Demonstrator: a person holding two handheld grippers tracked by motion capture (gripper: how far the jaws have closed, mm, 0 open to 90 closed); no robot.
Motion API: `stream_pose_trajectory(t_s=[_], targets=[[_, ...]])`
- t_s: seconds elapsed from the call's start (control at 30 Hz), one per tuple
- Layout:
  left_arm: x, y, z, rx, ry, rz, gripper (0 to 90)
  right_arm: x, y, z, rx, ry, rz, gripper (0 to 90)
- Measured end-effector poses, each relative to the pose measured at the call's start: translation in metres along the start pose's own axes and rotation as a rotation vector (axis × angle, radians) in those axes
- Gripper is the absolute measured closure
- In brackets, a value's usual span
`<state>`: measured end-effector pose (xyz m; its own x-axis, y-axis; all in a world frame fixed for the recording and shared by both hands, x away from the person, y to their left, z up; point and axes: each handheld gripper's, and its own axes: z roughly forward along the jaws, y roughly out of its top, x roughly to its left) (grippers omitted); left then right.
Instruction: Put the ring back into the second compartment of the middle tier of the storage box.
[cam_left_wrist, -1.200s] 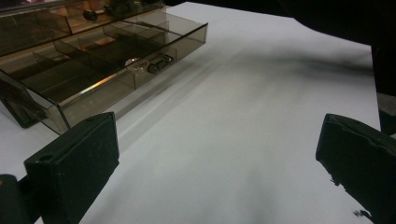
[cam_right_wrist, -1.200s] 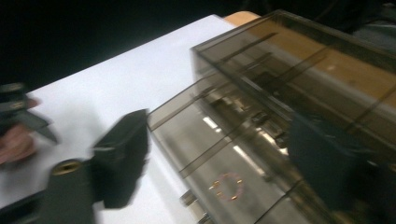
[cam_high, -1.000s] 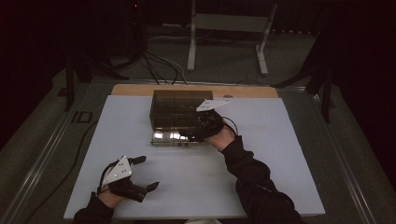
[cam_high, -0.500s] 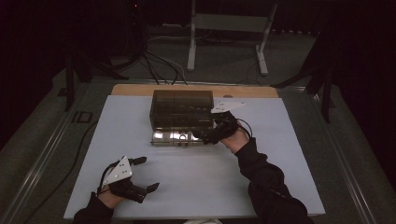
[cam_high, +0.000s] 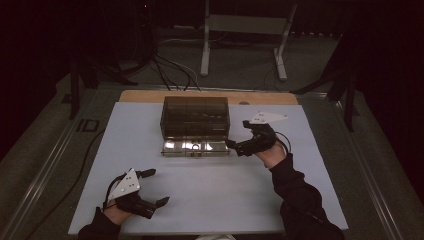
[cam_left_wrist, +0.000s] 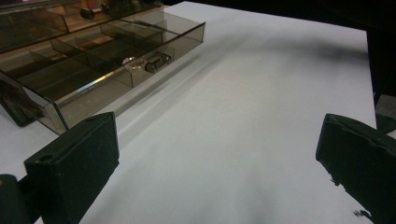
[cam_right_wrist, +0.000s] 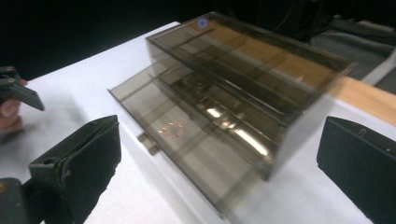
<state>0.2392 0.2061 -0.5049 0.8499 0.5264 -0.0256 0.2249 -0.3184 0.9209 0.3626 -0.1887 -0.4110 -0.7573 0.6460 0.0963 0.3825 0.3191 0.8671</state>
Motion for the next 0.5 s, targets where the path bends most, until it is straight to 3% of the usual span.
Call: stream_pose_trajectory(t_s=[0.5], targets=[[0.000,0.000,0.000,0.000,0.003,-0.001,0.8,-0.028,-0.047,-0.037,-0.021,-0.075,0.072,0.0]])
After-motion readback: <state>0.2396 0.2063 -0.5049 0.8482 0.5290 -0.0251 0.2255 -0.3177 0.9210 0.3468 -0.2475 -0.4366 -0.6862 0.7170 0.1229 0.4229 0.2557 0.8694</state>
